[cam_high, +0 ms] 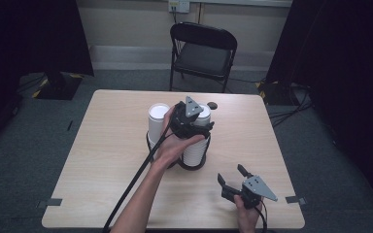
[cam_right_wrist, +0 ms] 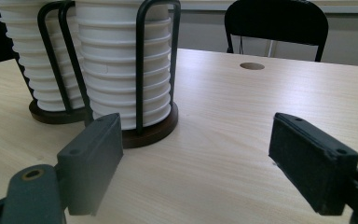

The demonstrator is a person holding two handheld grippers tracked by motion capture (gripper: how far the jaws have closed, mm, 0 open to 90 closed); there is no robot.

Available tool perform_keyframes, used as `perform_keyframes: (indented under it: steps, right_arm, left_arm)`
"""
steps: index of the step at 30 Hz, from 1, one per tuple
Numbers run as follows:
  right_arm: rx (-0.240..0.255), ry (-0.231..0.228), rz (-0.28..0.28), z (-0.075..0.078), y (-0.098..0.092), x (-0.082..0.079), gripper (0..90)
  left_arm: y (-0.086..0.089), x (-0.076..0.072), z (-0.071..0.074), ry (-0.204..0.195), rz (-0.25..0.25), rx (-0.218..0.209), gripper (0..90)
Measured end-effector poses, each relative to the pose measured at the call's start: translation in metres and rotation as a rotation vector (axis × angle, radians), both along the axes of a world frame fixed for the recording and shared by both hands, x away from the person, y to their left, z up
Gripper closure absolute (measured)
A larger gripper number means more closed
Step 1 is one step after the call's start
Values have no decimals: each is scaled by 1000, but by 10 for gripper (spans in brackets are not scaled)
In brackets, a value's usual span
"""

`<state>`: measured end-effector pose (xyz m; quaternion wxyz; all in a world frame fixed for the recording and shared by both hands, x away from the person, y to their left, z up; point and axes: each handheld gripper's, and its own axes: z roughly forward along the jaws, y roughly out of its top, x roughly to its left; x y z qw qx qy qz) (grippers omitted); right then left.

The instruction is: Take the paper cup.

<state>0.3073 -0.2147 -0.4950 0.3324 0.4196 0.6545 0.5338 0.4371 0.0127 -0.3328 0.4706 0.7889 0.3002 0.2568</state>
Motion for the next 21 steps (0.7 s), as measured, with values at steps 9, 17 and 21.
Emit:
perform_keyframes:
  steps: [9,17,21]
  right_arm:
    - [-14,-5,-2,0,1,-1,170]
    - [0,-7,2,0,0,-1,170]
    - [1,-8,1,0,0,-1,171]
  left_arm:
    - [2,0,0,15,13,-32,198]
    - [4,-1,2,1,18,-74,199]
    - [5,-3,4,-11,23,-101,198]
